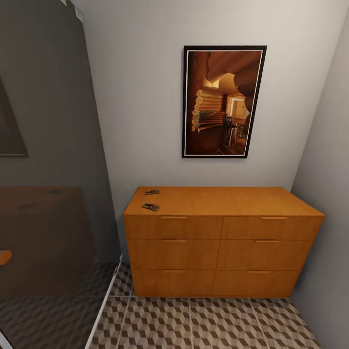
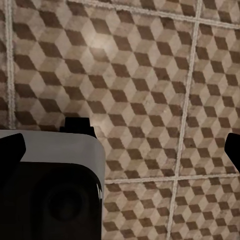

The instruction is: Take the four mousetraps from the cabinet in the bathroom and place them on the bathroom floor. Make sure all four end up on the same floor surface, and ensure that at least two of them are either under or directly next to the same bathroom sink.

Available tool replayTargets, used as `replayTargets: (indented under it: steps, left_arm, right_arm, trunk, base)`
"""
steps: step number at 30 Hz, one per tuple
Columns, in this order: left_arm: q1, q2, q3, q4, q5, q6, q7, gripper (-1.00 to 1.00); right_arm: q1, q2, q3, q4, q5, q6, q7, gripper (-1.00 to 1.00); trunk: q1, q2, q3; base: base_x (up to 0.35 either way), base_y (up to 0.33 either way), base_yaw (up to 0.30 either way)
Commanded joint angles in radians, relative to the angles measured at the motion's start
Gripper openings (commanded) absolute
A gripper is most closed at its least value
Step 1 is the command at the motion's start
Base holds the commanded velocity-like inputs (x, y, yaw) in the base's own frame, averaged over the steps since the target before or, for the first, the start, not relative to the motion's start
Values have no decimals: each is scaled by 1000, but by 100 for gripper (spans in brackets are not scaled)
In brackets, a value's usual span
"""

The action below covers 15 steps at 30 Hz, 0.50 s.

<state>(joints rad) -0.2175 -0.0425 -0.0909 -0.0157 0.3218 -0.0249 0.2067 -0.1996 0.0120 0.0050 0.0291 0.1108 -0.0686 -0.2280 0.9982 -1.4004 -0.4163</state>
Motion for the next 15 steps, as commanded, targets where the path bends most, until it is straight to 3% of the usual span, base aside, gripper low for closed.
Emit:
replayTargets:
  steps: [1,15]
  left_arm:
    - [-1,0,-9,0,10,-3,3,100]
    - [-1,0,-12,4,12,-3,3,100]
  right_arm:
    - [-1,0,0,3,10,-3,-5,100]
    - [-1,-3,1,3,10,-5,-5,100]
  trunk:
    - [0,-1,-1]
    - [0,-1,-1]
  base:
    - [0,0,0]
    - [0,0,0]
